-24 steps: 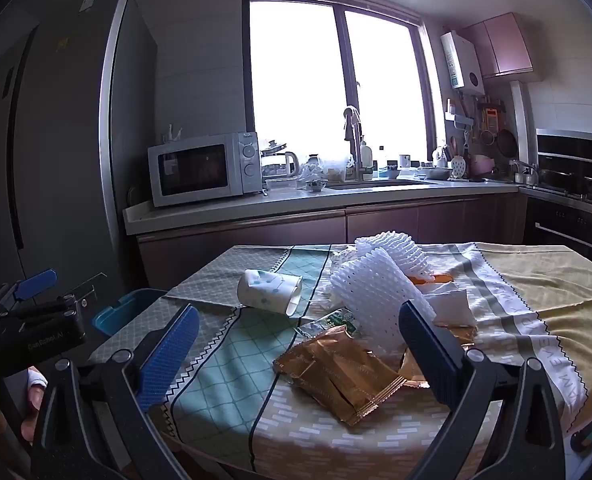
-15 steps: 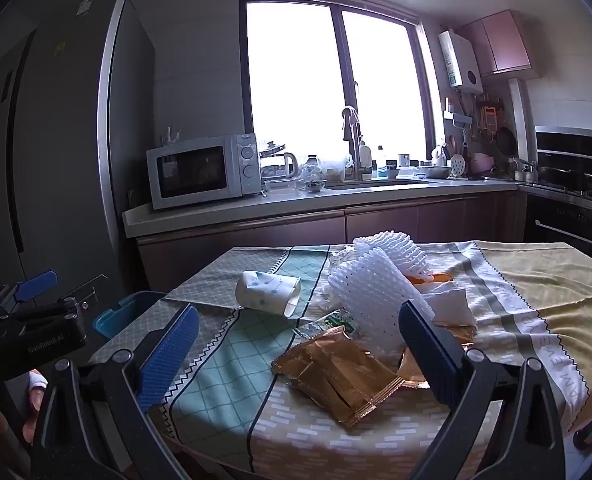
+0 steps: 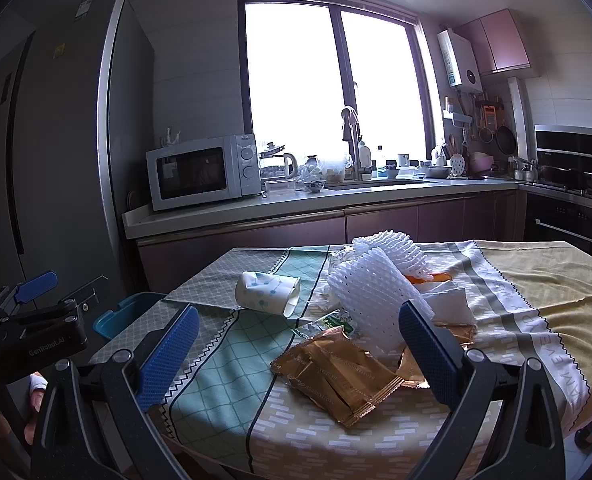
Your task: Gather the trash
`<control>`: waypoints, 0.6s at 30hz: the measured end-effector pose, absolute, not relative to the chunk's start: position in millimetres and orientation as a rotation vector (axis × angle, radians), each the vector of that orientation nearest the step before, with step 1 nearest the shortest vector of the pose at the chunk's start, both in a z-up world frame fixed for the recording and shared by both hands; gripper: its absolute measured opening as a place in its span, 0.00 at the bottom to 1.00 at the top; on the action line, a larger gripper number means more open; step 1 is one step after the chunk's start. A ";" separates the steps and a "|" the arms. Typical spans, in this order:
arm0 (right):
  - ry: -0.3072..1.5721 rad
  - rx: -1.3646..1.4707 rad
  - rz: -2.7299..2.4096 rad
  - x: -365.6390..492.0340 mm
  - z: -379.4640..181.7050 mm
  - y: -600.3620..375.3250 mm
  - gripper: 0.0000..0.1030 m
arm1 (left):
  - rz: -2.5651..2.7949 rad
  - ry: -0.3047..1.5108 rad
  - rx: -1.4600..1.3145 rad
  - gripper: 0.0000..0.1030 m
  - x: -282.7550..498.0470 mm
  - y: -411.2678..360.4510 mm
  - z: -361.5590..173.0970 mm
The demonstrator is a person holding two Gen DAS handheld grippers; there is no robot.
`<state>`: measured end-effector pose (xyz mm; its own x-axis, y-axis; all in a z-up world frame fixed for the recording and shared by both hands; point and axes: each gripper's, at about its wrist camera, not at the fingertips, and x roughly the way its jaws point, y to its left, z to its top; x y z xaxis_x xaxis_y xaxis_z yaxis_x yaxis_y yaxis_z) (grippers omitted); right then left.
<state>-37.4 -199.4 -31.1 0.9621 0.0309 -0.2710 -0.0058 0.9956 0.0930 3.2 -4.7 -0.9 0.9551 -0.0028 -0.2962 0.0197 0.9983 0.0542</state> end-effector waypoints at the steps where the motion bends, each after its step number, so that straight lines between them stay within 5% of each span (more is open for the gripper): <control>1: 0.275 0.092 0.019 -37.6 -31.1 -199.6 0.94 | -0.011 0.299 0.058 0.95 2.1 -5.0 -0.6; 18: 0.276 0.091 0.017 -37.0 -31.0 -199.1 0.94 | -0.012 0.302 0.054 0.95 2.2 -4.0 -3.6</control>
